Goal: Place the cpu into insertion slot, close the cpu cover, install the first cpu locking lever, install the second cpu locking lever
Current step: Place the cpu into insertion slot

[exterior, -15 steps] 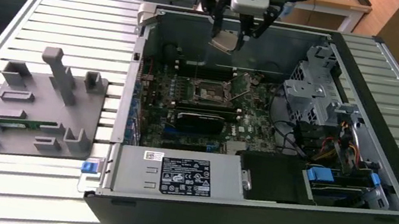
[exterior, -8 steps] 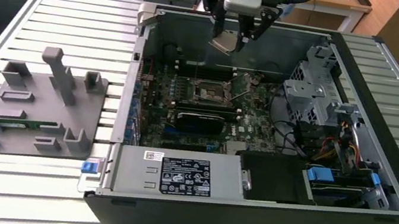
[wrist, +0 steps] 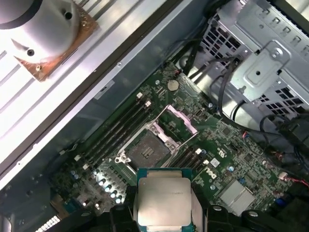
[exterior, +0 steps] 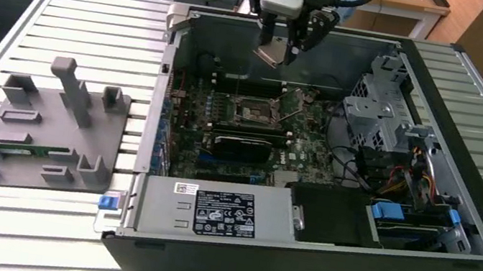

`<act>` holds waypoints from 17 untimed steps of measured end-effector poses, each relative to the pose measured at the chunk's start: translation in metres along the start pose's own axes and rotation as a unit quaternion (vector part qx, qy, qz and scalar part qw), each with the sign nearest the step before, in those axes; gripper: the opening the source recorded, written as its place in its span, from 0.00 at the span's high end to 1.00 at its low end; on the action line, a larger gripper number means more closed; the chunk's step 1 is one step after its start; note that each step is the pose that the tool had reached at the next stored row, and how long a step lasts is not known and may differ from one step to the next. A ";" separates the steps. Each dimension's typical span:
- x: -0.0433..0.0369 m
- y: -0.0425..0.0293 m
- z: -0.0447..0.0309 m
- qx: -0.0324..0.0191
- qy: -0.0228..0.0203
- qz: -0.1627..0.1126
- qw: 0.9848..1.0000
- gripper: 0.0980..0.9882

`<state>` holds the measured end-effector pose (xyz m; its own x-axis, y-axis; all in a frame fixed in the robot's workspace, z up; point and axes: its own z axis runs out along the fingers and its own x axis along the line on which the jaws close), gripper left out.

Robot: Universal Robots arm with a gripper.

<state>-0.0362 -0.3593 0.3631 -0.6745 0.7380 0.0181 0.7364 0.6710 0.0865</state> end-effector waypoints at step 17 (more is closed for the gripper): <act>-0.0001 -0.0003 0.0037 -0.003 -0.012 0.140 0.990 0.52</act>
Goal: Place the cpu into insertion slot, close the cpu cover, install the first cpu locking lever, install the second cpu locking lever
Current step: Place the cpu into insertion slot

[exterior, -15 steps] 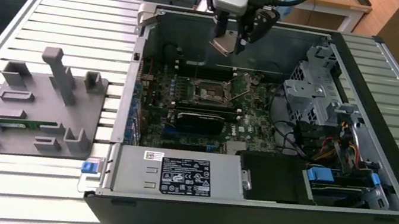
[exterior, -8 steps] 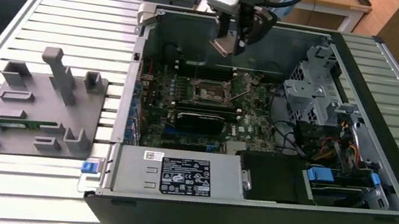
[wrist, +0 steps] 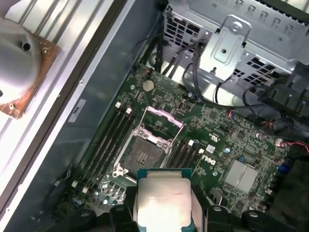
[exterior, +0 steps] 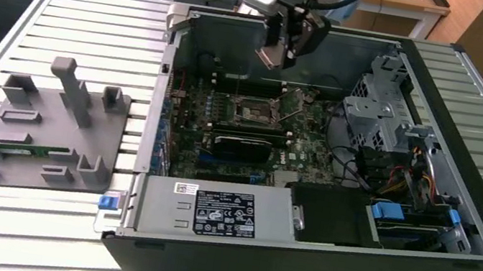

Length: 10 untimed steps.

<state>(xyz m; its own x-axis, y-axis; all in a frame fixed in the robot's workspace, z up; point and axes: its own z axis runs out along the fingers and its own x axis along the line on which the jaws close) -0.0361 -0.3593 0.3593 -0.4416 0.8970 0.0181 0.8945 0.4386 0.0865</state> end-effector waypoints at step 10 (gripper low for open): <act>0.0002 -0.0005 0.0023 -0.001 -0.005 0.061 0.998 0.52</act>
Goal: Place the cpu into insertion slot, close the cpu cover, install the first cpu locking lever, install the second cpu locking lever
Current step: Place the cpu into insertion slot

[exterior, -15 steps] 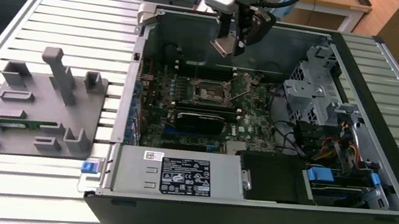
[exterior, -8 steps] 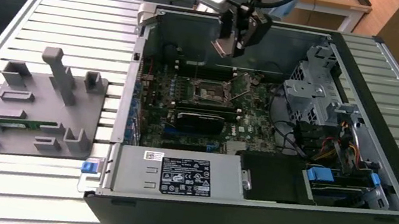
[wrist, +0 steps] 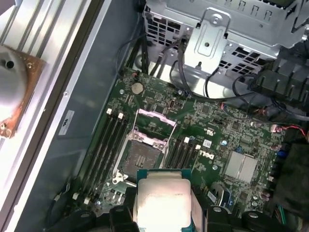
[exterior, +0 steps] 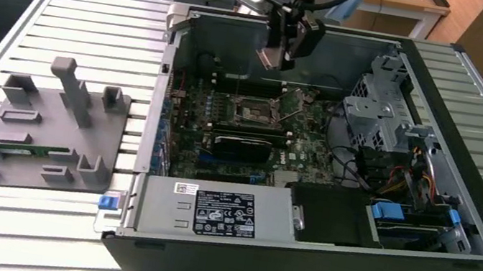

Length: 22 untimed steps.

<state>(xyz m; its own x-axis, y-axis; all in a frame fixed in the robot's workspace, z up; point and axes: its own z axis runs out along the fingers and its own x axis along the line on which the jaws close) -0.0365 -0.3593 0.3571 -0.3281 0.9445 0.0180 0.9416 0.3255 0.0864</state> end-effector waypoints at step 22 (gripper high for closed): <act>0.0004 -0.0031 0.0213 0.000 -0.011 0.076 0.997 0.52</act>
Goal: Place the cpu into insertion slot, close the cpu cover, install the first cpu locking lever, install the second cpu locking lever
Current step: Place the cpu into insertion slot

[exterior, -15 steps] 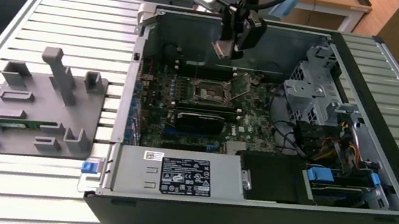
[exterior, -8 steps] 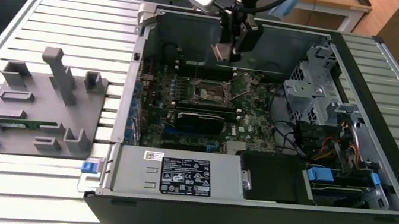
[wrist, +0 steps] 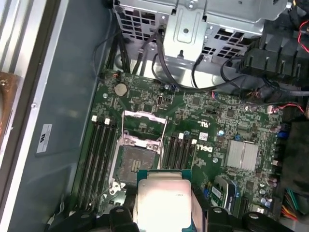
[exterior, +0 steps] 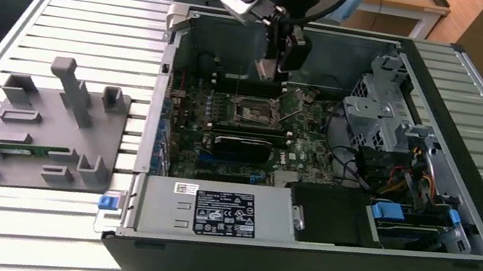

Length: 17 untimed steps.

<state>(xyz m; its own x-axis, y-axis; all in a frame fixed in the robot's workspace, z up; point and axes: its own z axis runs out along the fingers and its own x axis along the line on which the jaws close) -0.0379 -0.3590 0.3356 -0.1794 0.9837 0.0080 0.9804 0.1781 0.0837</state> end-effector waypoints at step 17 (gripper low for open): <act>-0.0002 -0.0020 0.0243 0.001 -0.004 0.003 1.000 0.52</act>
<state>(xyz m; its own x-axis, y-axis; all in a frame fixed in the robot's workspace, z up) -0.0379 -0.3590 0.3112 -0.1726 0.9850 0.0014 0.9817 0.1719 0.0824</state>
